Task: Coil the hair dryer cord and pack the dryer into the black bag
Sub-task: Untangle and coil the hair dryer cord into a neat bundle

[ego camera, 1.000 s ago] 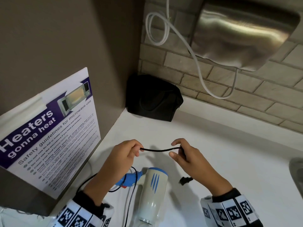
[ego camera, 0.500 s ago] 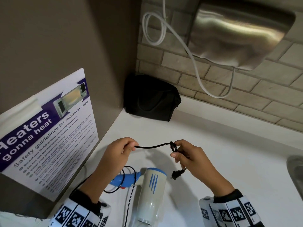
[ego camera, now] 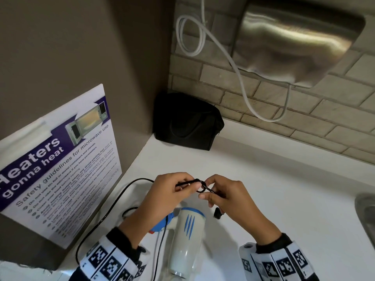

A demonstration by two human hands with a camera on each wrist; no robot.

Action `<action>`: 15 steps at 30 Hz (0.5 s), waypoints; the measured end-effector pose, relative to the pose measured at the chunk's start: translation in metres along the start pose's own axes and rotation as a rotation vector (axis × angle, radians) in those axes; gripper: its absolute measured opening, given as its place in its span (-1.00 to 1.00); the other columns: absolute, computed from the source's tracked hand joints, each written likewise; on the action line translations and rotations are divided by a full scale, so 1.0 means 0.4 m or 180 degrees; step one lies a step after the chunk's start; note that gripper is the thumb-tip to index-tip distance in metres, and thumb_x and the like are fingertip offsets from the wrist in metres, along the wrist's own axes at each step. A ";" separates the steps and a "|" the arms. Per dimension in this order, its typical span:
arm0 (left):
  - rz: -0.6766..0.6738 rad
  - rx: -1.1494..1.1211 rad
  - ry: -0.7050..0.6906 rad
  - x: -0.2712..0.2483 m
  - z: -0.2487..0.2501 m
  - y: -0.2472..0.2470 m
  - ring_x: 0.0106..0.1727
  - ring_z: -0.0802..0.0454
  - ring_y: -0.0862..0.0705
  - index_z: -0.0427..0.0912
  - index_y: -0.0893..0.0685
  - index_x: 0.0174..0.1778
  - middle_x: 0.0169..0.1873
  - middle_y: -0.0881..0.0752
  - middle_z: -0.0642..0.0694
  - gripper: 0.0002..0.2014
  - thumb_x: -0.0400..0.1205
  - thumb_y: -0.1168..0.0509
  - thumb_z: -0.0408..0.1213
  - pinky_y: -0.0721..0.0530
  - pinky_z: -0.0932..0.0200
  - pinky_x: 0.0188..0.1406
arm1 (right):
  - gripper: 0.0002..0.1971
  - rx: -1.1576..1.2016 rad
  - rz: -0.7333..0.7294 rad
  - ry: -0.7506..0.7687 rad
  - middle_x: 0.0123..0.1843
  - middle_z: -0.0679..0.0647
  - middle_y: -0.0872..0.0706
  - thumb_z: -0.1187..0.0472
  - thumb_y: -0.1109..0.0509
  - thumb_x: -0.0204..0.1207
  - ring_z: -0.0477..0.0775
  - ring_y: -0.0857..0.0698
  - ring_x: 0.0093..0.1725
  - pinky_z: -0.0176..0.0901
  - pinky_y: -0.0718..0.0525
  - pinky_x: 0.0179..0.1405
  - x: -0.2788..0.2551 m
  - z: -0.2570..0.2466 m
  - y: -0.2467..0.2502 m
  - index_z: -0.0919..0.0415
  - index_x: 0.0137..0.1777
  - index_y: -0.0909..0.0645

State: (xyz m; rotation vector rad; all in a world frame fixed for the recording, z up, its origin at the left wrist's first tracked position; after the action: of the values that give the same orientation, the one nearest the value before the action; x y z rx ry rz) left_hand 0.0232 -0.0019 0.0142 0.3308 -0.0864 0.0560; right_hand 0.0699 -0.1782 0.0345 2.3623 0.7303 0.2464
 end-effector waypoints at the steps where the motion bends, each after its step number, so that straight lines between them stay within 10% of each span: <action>1: 0.0031 -0.0057 0.0021 0.000 -0.006 0.004 -0.17 -0.01 -0.77 -0.01 -0.78 -0.10 -0.25 -0.81 -0.06 -0.87 0.57 -0.38 -0.07 -0.75 -0.03 -0.04 | -0.86 0.0075 0.0024 -0.0025 -0.41 0.06 -0.77 0.03 -0.52 0.43 0.15 -0.59 -0.63 -0.07 -0.64 -0.53 -0.003 -0.001 0.003 -0.05 -0.11 -0.61; 8: 0.0129 -0.0091 0.0116 0.001 -0.019 0.016 -0.22 0.12 -0.72 0.01 -0.78 -0.06 -0.28 -0.79 -0.02 -0.85 0.64 -0.29 -0.15 -0.69 0.14 -0.09 | -0.92 0.0338 0.0064 -0.0121 -0.39 0.09 -0.76 0.08 -0.46 0.51 0.07 -0.53 -0.60 0.14 -0.61 -0.53 -0.012 0.004 0.019 -0.03 -0.04 -0.64; 15: -0.0368 -0.0128 0.0161 0.000 -0.014 0.006 -0.14 0.08 -0.75 -0.08 -0.69 0.02 -0.16 -0.81 -0.01 -0.82 0.72 -0.17 -0.20 -0.70 0.25 -0.06 | -0.83 0.0568 -0.0080 0.0085 -0.39 0.09 -0.77 0.10 -0.27 0.65 0.07 -0.58 -0.61 -0.18 -0.63 -0.50 -0.007 -0.010 0.006 -0.10 0.14 -0.65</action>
State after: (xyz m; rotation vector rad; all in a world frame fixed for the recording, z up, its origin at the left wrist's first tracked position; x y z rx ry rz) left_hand 0.0235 0.0021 0.0097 0.2936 -0.0182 -0.0519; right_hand 0.0673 -0.1792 0.0392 2.5203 0.8243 0.2098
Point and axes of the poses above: each hand's wrist, its own x-axis towards the middle knuckle, its own y-axis out of the back of the hand, z = x × y, the point moved 2 cm from there along x, towards the middle knuckle
